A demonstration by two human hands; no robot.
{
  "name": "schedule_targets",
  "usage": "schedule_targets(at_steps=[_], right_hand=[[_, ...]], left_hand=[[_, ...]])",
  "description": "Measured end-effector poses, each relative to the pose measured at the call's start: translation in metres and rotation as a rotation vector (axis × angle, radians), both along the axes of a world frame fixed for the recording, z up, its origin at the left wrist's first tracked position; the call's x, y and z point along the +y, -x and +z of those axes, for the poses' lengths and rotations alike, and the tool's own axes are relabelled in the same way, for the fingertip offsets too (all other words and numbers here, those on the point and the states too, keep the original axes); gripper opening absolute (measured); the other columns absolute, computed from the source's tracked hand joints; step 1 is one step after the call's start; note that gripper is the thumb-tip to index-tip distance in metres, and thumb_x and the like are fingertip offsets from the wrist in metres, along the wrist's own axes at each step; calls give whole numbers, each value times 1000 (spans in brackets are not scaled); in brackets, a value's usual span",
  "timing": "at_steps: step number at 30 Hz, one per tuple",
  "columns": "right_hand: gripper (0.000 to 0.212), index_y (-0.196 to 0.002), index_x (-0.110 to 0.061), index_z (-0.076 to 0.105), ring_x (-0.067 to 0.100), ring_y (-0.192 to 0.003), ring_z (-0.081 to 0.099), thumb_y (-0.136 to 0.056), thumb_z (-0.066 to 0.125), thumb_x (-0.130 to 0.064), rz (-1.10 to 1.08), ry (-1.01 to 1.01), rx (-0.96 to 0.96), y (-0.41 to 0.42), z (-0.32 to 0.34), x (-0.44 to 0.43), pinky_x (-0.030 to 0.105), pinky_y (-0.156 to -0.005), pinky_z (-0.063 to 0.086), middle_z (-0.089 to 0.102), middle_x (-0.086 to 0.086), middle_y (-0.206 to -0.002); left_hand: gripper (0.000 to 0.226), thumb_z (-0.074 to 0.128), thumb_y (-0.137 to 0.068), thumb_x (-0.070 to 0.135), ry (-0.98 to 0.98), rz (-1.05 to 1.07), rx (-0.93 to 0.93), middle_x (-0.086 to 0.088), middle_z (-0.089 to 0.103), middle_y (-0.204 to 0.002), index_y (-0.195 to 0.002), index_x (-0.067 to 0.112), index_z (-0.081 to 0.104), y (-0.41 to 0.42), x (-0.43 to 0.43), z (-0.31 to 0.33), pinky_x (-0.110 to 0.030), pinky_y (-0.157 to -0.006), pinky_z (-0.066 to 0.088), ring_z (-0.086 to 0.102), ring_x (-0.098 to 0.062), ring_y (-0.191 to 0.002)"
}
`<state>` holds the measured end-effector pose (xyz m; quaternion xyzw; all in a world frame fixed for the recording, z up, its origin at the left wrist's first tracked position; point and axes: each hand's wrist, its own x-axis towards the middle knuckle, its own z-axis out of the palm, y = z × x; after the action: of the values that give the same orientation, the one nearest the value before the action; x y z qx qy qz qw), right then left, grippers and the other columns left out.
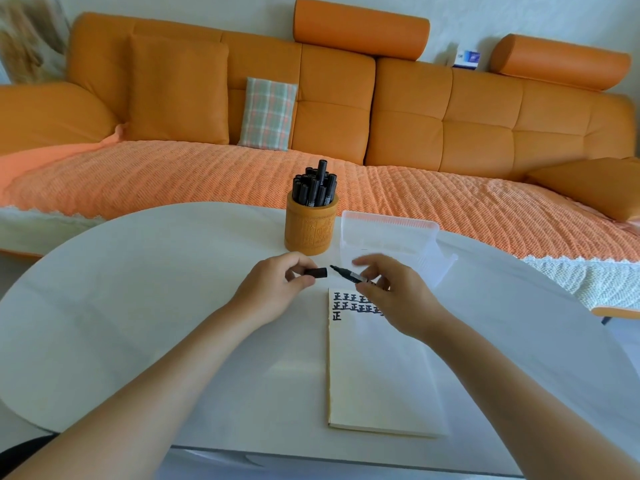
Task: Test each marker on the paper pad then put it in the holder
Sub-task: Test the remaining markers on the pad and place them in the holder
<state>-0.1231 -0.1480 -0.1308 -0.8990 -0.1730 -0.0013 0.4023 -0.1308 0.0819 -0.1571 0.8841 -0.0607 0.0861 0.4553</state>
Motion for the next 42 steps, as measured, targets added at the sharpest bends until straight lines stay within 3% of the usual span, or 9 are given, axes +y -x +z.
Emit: schedule_targets(at_steps=[10,15,19,22,28,31,34,37,42], right_hand=[[19,-107,-36,69,3,-63,54,-96,58,-24,-39,159,-54,3,1,2,20,-60,39,63,-18,-79],[22,-111,-36,70,4,-79,58,-98,56,-25,31,273,-131,7,4,6,28,-71,49,66,-18,-85],[26,-112,-35,69,7,-78,58,-101,48,-25,96,320,-187,10,8,8,32,-71,50,66,-14,-84],[21,-106,-36,69,6,-75,57,-100,50,-29,136,348,-223,9,8,7,29,-68,48,63,-19,-77],[23,-108,-28,62,14,-79,58,-103,39,-27,199,456,-232,8,8,12,37,-74,49,64,-12,-85],[28,-91,-24,52,17,-76,54,-93,36,-47,175,460,-322,11,4,18,36,-68,43,60,-8,-83],[65,-69,-23,51,13,-61,52,-75,26,-83,22,608,-399,11,3,23,31,-56,37,56,-7,-62],[68,-53,-14,39,17,-48,42,-73,25,-78,-93,552,-392,7,8,21,31,-49,31,44,1,-46],[53,-53,-14,27,14,-47,27,-75,36,-61,-136,236,-290,-11,32,18,30,-48,25,27,-1,-47]], left_hand=[[15,66,-91,22,9,-68,11,18,63,-87,-99,34,68,2,-3,2,-22,-69,41,57,-12,-83],[13,66,-92,28,-85,-124,-4,17,67,-93,-101,35,72,5,-4,4,-27,-76,47,59,-9,-88],[14,62,-93,30,-62,-166,21,2,67,-75,-86,31,75,5,-1,14,-32,-60,37,51,-16,-63],[17,60,-93,37,-108,-231,60,-13,65,-80,-84,29,73,5,3,20,-32,-60,34,48,-32,-66],[30,63,-93,38,-49,-192,33,8,50,-49,-71,21,74,12,-8,31,-24,-51,27,36,-7,-48],[37,62,-92,46,-11,-224,40,-5,57,-56,-68,22,75,13,-14,35,-29,-57,33,45,-14,-55],[47,53,-96,49,-97,-244,97,2,50,-54,-69,14,71,13,-17,39,-29,-56,33,41,-9,-51],[42,44,-101,45,-65,-206,64,5,68,-75,-81,23,73,11,-13,43,-29,-69,47,58,-6,-68],[16,53,-97,21,0,29,-263,13,66,-93,-97,25,68,-19,3,57,-17,-74,44,58,0,-86]])
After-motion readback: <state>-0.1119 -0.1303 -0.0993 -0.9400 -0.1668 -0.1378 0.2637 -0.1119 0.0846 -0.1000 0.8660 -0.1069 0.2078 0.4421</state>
